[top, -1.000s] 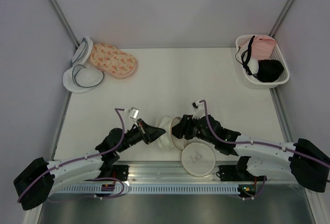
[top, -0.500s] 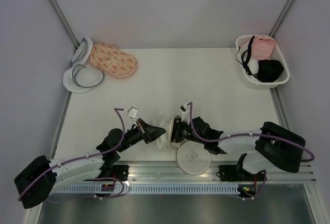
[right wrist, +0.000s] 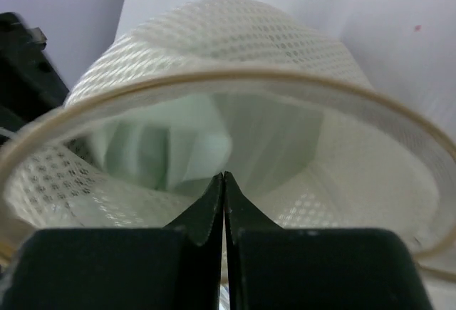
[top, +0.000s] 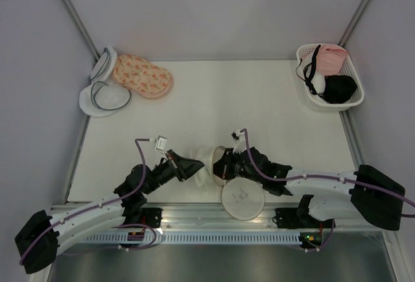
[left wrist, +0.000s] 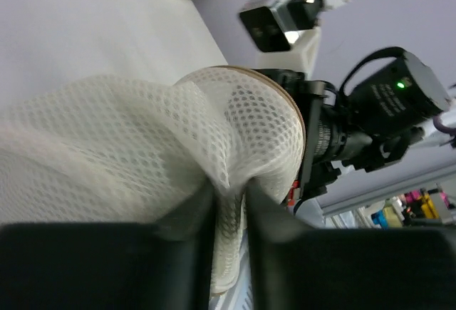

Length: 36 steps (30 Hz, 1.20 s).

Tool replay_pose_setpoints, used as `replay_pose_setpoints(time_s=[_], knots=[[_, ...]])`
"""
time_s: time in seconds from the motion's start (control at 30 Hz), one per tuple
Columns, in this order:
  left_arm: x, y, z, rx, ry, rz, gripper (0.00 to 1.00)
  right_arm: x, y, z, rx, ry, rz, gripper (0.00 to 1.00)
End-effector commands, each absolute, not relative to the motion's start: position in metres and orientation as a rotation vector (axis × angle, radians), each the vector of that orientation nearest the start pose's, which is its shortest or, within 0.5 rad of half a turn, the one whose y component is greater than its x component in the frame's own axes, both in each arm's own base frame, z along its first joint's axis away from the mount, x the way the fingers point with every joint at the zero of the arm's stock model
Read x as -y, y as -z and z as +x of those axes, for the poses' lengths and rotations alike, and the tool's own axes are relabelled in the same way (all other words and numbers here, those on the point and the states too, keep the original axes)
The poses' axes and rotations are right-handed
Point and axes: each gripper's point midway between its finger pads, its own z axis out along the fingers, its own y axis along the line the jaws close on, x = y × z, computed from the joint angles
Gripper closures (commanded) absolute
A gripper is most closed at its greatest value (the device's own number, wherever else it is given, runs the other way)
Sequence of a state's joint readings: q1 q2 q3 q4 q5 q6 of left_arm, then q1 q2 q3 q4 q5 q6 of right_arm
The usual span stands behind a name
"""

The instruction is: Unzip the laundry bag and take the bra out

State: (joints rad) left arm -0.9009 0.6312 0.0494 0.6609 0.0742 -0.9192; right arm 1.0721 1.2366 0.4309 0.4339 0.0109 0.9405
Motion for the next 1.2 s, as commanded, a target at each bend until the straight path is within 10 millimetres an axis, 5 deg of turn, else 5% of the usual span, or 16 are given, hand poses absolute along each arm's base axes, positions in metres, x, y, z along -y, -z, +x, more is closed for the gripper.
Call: replay_pose_setpoints(time_s=[0.0, 0.07, 0.1, 0.2, 0.57, 0.67, 1.03, 1.13, 1.17], knots=[[0.245, -0.152, 0.155, -1.8, 1.374, -0.064, 0.65, -0.306, -0.106, 0.159, -2.231, -0.989, -0.128, 1.0], [0.239, -0.149, 0.156, -1.801, 1.357, -0.088, 0.39, -0.293, -0.107, 0.157, -2.23, -0.958, -0.12, 1.0], [0.235, -0.14, 0.158, -1.834, 1.329, -0.128, 0.18, -0.289, -0.107, 0.156, -2.229, -0.953, -0.117, 1.0], [0.229, -0.134, 0.16, -1.844, 1.305, -0.171, 0.01, -0.28, -0.111, 0.152, -2.218, -0.954, -0.114, 0.99], [0.223, -0.115, 0.164, -1.903, 1.243, -0.226, 0.0, -0.271, -0.126, 0.148, -2.196, -0.946, -0.151, 1.0], [0.219, -0.105, 0.168, -1.946, 1.183, -0.261, 0.01, -0.286, -0.125, 0.152, -2.2, -0.951, -0.192, 0.69], [0.202, -0.105, 0.169, -1.936, 1.133, -0.327, 0.02, -0.349, -0.122, 0.179, -2.202, -0.857, -0.335, 0.63], [0.2, -0.104, 0.168, -1.932, 1.14, -0.343, 0.02, -0.357, -0.114, 0.19, -2.229, -0.749, -0.355, 0.6], [0.199, -0.103, 0.167, -1.931, 1.145, -0.347, 0.01, -0.354, -0.095, 0.193, -2.281, -0.662, -0.37, 0.57]])
